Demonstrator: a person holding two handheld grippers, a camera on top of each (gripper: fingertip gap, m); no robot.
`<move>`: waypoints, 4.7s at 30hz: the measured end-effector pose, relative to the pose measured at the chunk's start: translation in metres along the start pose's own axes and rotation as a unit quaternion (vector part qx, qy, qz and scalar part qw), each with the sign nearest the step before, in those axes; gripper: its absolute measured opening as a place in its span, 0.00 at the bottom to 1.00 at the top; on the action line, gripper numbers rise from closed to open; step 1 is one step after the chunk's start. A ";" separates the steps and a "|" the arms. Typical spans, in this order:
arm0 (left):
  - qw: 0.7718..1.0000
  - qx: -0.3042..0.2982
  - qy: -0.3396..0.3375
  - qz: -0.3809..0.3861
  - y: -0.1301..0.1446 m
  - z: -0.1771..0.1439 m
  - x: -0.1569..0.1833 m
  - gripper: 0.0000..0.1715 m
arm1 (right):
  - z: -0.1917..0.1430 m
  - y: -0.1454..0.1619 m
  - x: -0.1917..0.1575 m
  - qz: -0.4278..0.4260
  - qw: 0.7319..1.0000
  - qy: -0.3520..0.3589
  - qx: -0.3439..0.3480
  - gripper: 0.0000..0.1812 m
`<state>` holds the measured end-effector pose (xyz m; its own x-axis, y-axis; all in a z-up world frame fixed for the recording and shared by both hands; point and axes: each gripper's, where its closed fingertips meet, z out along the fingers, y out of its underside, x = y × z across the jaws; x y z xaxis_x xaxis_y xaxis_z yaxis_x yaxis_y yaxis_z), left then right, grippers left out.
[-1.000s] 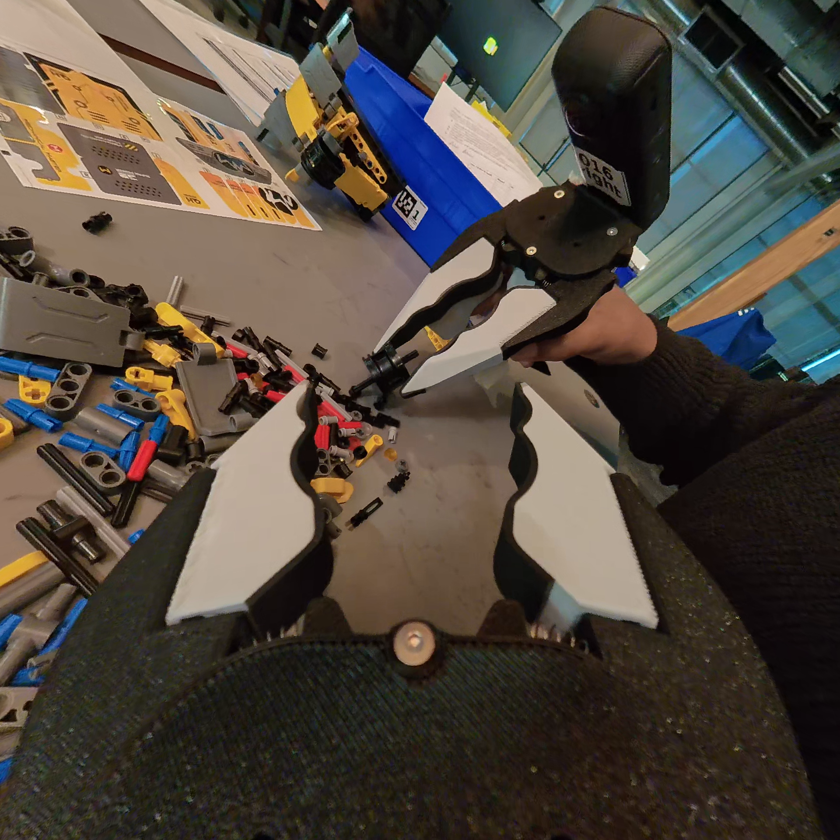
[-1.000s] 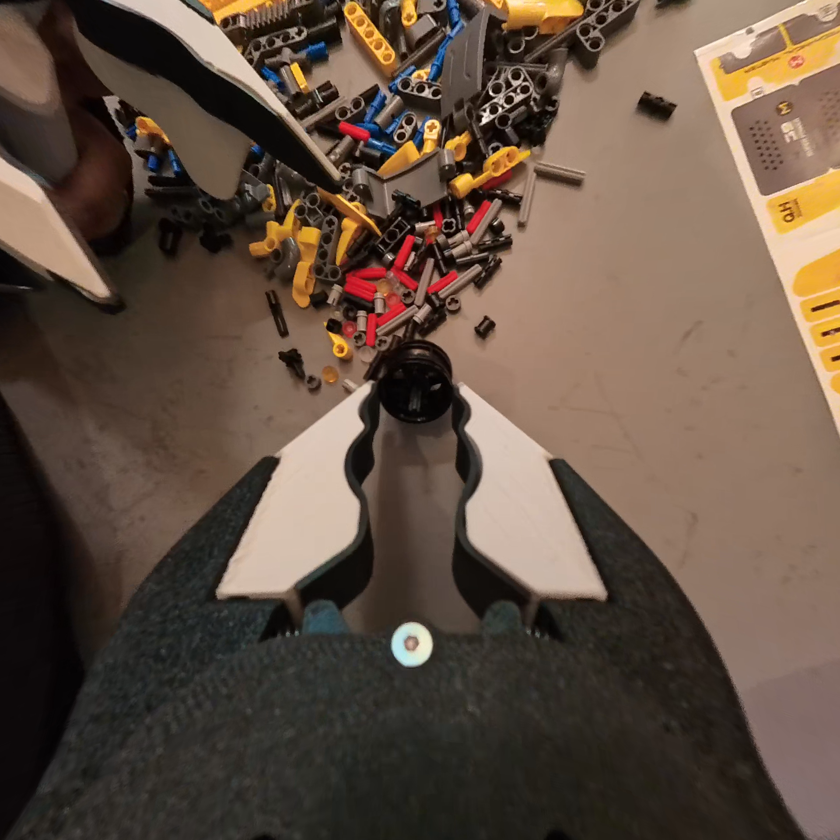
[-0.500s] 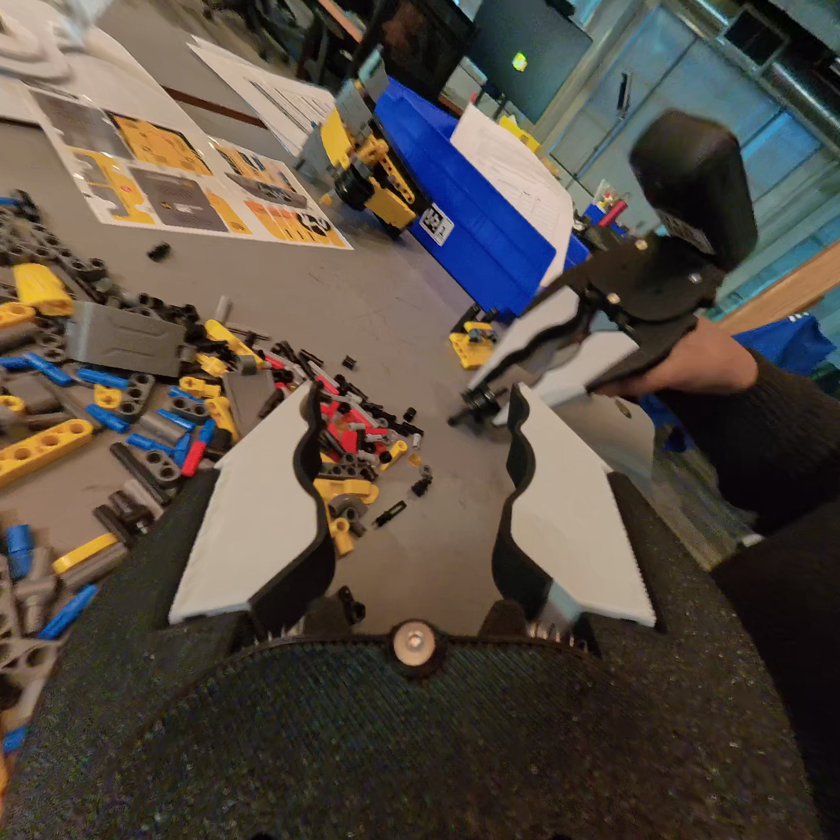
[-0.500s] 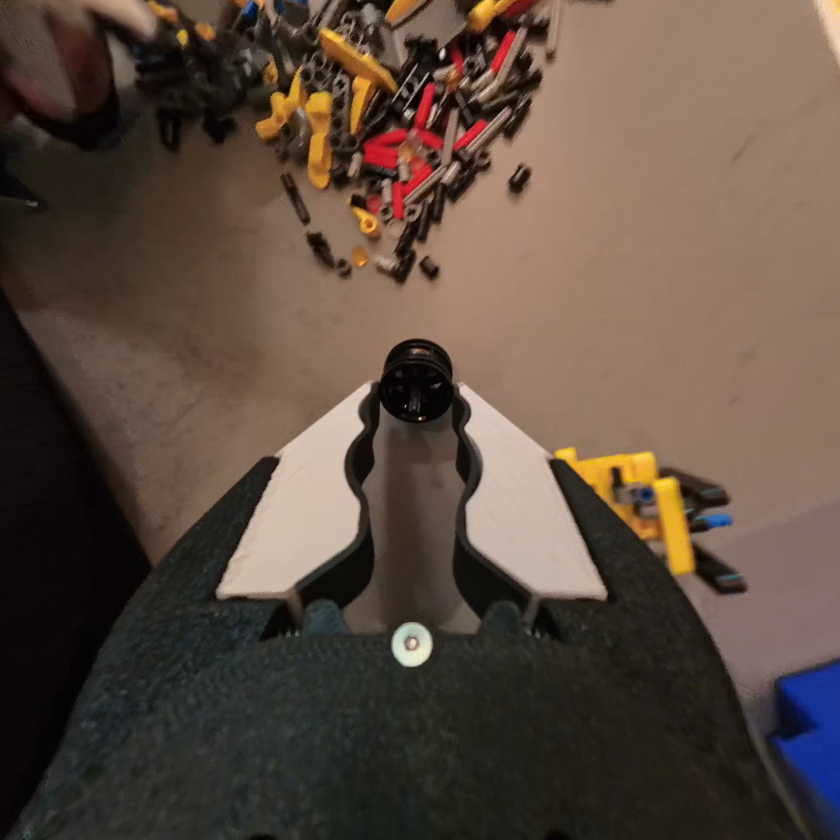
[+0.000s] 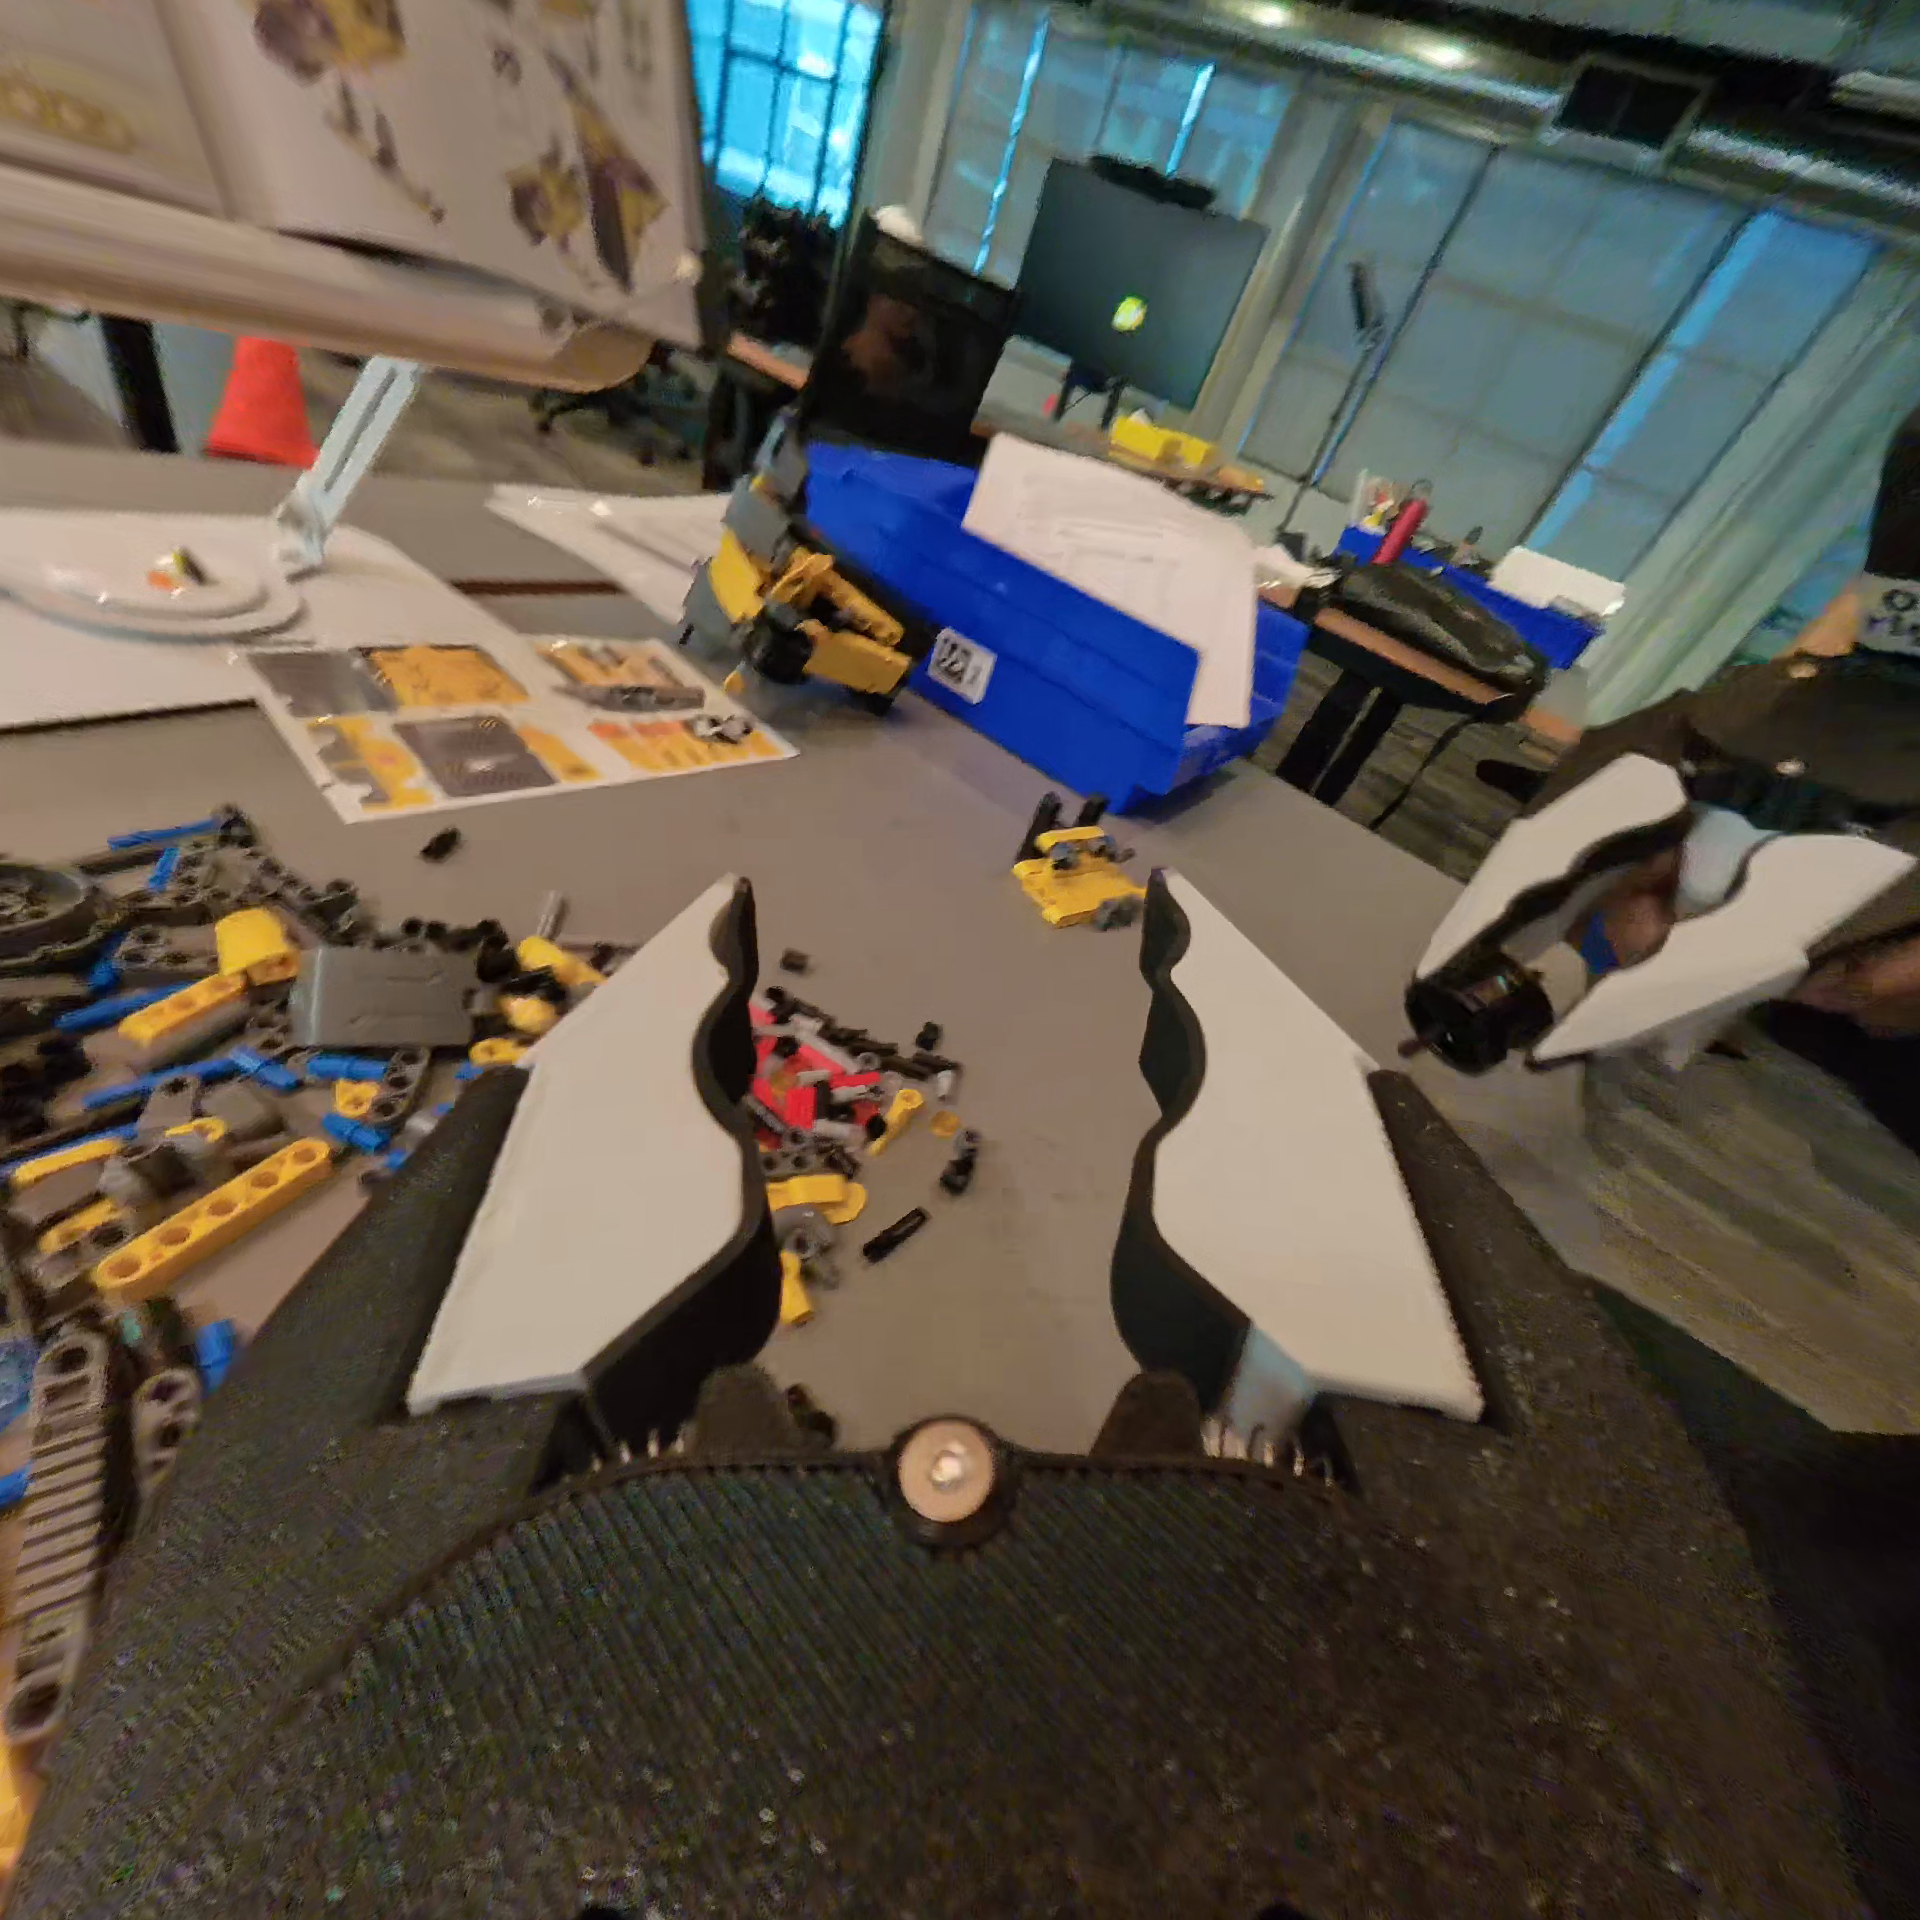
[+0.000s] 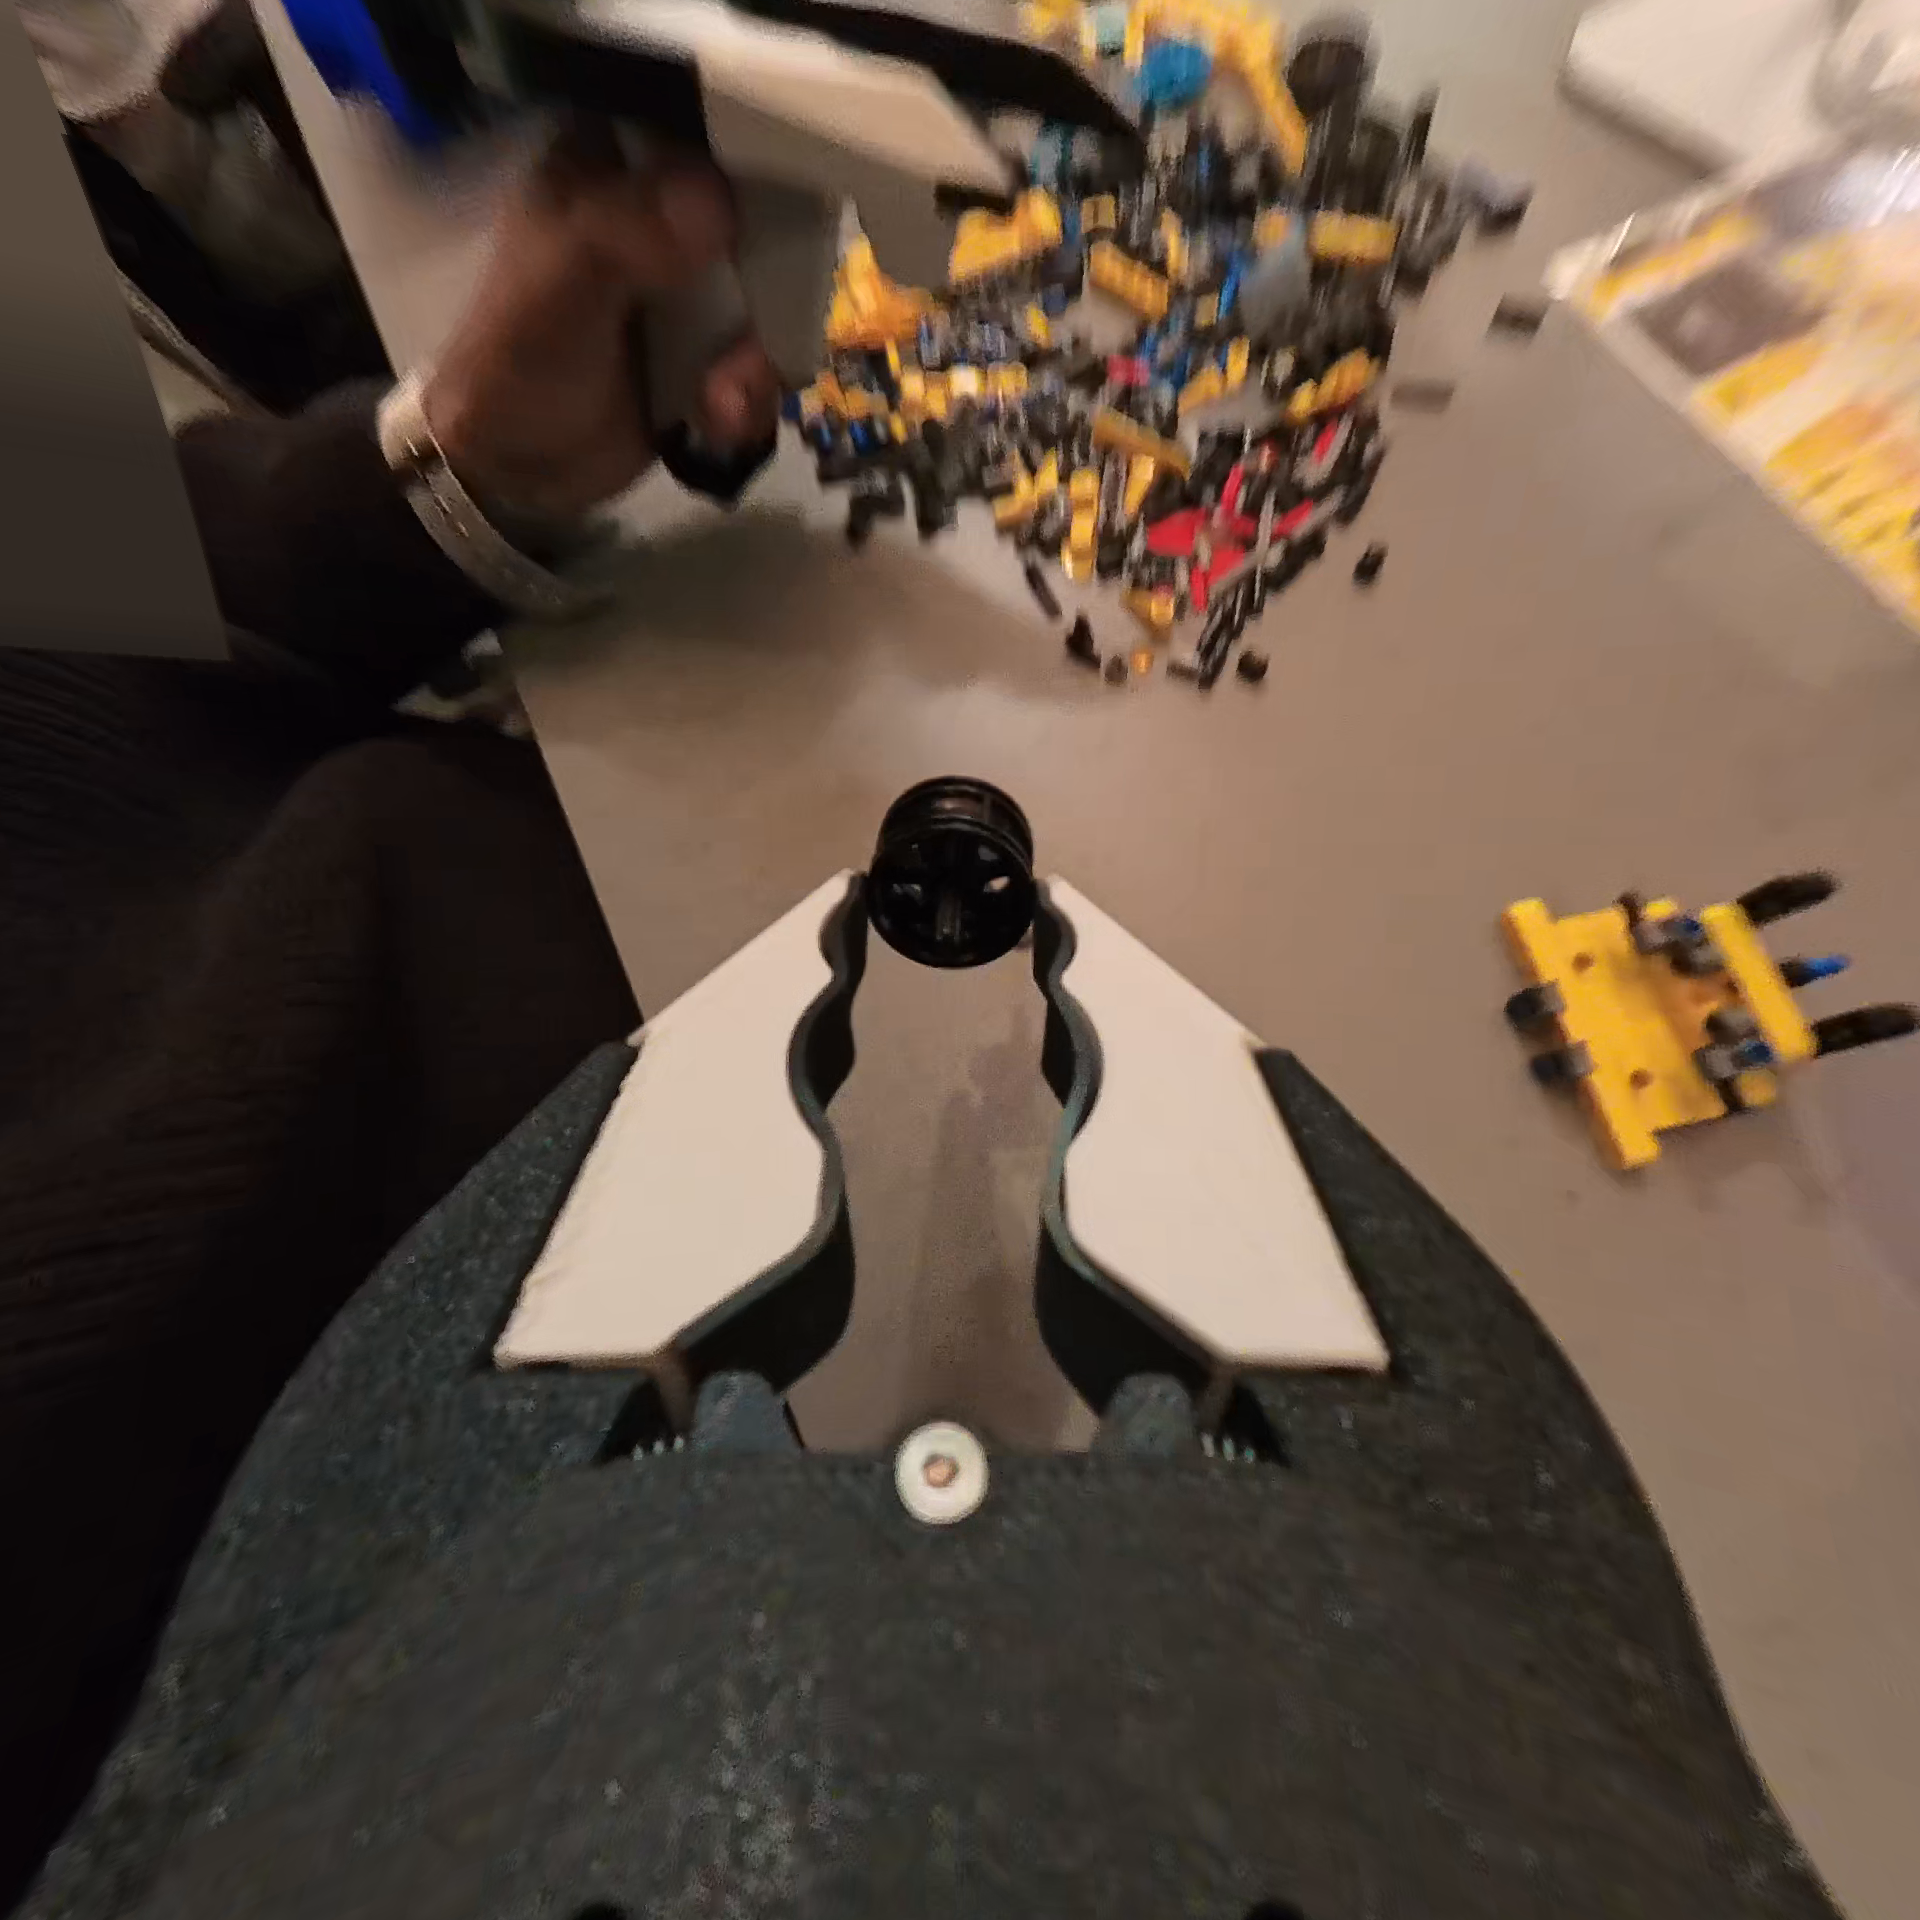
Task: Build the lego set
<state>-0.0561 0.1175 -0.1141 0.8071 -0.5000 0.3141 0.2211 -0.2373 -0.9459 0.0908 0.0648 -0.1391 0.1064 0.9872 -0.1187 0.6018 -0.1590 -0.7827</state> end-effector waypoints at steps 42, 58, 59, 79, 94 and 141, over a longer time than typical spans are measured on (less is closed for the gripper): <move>0.873 -0.009 0.375 -0.312 0.027 -0.016 0.120 0.15 | 0.025 -0.058 -0.031 -0.429 0.852 0.200 0.224 0.32; 0.860 -0.115 0.408 -0.285 0.052 -0.028 0.141 0.15 | 0.032 -0.048 -0.064 -0.486 0.859 -0.079 0.141 0.17; 0.856 -0.114 0.417 -0.282 0.051 -0.030 0.142 0.15 | 0.033 -0.048 -0.063 -0.491 0.857 -0.073 0.138 0.19; 0.821 -0.155 0.461 -0.300 0.059 -0.047 0.160 0.16 | 0.028 -0.037 -0.084 -0.543 0.826 -0.025 0.149 0.18; 0.956 -0.114 0.211 -0.171 0.064 -0.038 0.096 0.34 | 0.024 -0.009 -0.020 -0.243 0.968 -0.031 -0.048 0.18; 0.932 -0.121 0.212 -0.268 0.066 -0.045 0.069 0.26 | 0.058 0.044 0.019 -0.291 0.883 -0.103 -0.355 0.18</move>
<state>-0.0103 0.0300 -0.1514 0.3160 -0.5278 0.7884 0.3586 -0.7029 -0.6143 0.0736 0.0777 -0.2110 -0.4852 0.8743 0.0119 0.8596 0.4794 -0.1770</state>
